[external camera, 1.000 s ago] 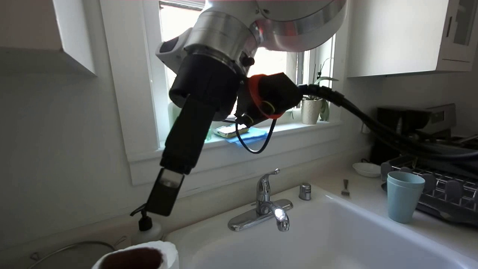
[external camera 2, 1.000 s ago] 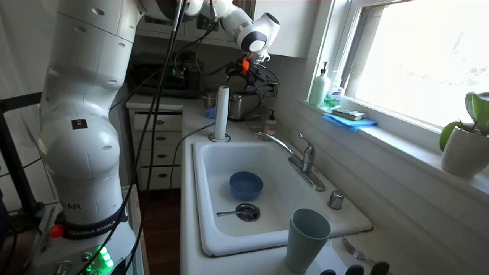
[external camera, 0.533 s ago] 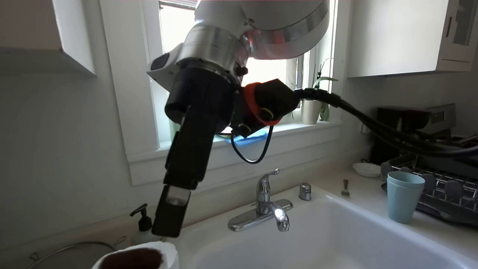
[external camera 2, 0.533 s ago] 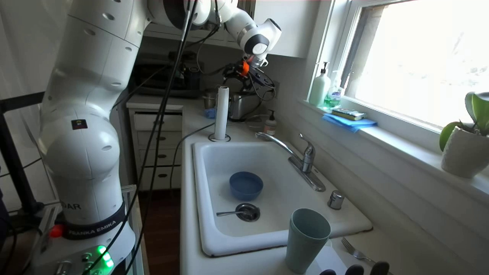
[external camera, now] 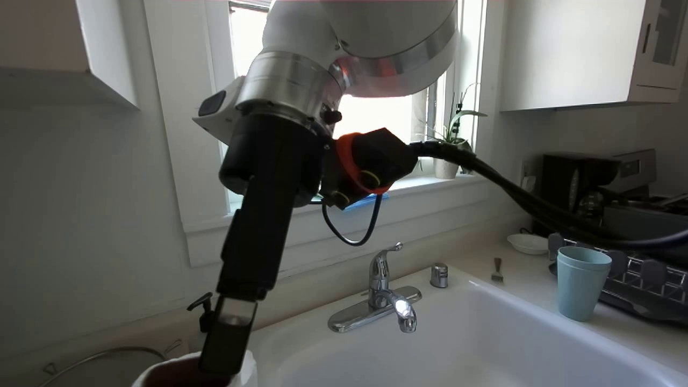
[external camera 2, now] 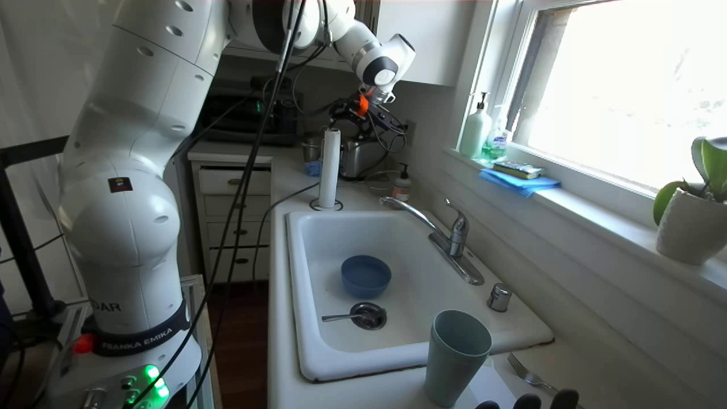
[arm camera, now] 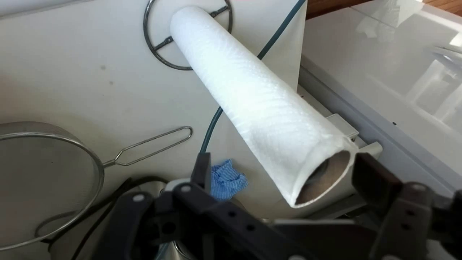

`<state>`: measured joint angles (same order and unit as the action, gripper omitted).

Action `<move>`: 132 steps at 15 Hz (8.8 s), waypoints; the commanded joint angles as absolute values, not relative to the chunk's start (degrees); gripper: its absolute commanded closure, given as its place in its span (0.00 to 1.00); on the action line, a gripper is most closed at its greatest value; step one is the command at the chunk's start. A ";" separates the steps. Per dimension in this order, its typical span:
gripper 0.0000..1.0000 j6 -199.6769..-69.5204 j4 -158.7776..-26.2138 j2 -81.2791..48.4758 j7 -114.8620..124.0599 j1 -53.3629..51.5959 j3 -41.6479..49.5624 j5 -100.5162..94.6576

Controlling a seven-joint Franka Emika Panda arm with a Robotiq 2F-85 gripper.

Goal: Remove the paper towel roll directly on the counter

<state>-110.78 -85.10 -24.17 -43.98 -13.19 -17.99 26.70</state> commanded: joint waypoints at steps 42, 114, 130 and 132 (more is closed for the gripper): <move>1.00 -116.69 -79.79 -27.36 -41.21 -13.81 -20.53 22.53; 1.00 -144.18 -108.40 14.51 -52.30 -17.88 -12.45 26.96; 1.00 -134.73 -105.50 4.33 -56.43 -15.35 -6.61 35.97; 1.00 -133.34 -103.79 1.82 -56.10 -14.25 -6.87 35.24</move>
